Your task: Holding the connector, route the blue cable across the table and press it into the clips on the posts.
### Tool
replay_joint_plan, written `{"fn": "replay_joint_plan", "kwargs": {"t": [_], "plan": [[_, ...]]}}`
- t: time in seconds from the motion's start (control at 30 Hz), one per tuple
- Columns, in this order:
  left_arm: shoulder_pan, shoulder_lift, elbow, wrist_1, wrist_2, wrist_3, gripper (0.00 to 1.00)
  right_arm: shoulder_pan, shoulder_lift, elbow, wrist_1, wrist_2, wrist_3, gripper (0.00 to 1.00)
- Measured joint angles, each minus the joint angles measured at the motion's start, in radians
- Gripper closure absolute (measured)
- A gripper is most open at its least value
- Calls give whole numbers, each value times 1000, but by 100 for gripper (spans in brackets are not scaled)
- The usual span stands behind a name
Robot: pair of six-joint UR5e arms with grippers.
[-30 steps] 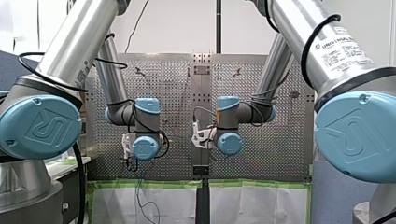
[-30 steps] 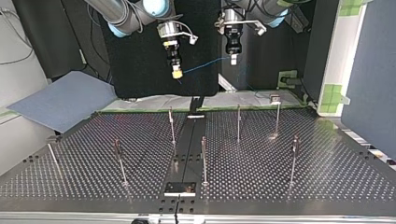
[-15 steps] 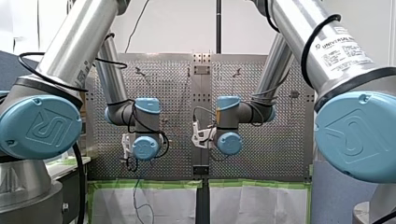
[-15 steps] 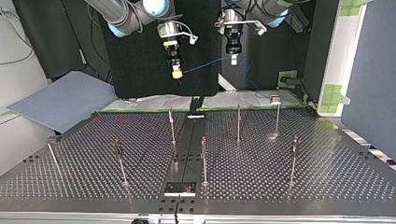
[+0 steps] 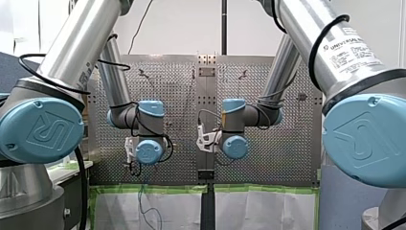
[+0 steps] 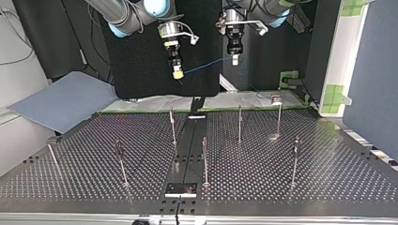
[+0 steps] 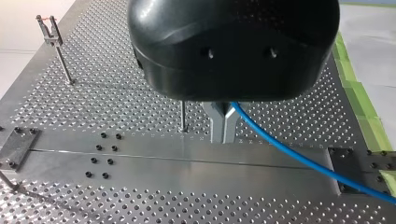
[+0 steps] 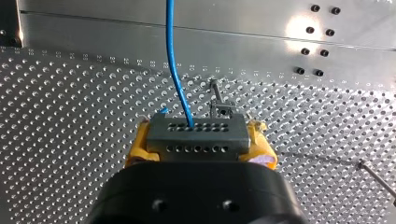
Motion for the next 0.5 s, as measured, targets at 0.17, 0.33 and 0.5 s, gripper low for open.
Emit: {"fn": "replay_joint_plan", "kwargs": {"t": [0.17,0.33,0.5], "plan": [[28,30,-21,-31,12,0,100,19,21,-21,21,20,-16,100],[39,51,-27,-57,14,0,100,31,71,-49,71,41,-25,100],[40,54,-28,-60,14,0,100,32,120,-53,120,44,-26,100]]}}
